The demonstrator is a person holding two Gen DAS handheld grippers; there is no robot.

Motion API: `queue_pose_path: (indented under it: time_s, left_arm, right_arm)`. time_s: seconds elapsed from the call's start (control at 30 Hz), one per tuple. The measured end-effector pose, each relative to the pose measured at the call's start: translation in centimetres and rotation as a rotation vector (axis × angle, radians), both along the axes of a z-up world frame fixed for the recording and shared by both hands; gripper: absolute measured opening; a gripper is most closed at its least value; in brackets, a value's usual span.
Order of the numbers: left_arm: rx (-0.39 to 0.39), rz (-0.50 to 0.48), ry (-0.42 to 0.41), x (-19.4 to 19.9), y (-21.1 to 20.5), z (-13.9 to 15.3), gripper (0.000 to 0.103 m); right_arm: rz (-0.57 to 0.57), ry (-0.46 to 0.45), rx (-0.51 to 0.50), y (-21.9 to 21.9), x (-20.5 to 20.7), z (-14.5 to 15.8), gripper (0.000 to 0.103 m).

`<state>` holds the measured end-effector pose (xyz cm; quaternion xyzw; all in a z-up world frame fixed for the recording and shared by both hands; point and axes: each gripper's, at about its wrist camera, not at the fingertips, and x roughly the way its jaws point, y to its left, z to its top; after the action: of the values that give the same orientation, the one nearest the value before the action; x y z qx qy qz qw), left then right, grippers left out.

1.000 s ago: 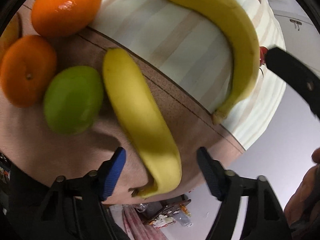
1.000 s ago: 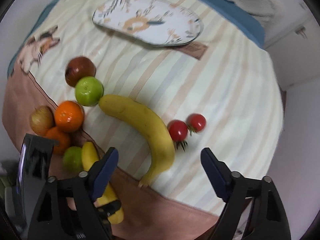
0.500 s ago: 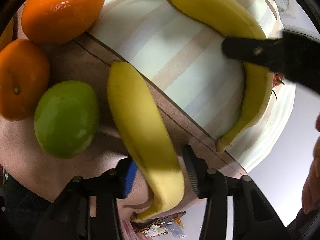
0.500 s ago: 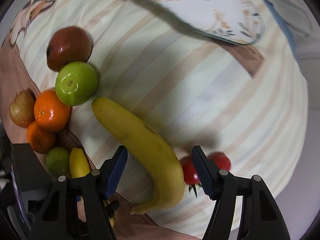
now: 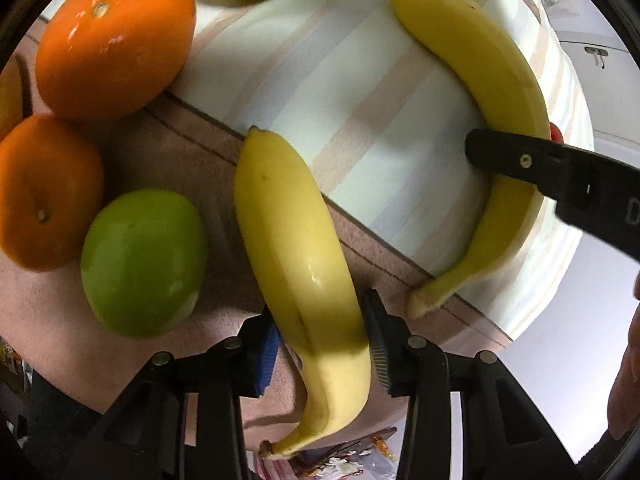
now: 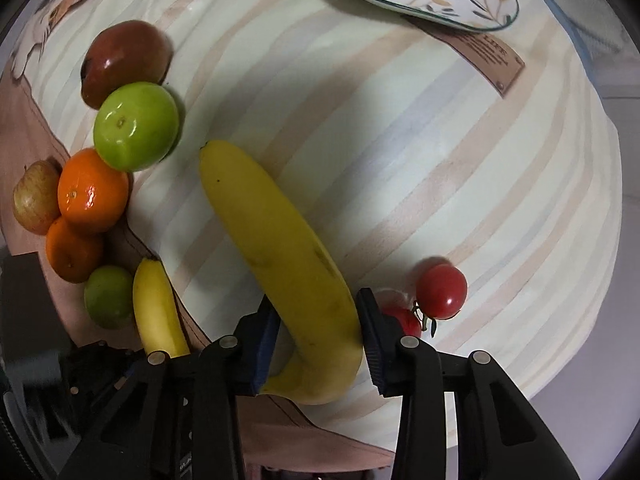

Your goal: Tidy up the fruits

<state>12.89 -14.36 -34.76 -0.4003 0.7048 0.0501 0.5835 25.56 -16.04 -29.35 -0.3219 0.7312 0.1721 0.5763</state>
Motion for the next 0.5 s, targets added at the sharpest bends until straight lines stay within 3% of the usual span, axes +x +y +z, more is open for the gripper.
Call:
queue_pose_path:
  time_s: [0.23, 0.5]
  left_arm:
    - [0.047, -0.042, -0.039, 0.4, -1.4, 0.3, 0.035]
    - [0.171, -0.153, -0.131, 1.9, -2.9, 3.6, 0.032]
  right_arm:
    - [0.015, -0.056, -0.034, 2.4, -0.7, -2.1, 0.044]
    - [-0.106, -0.187, 0.067, 1.0, -0.5, 0.6, 0.039]
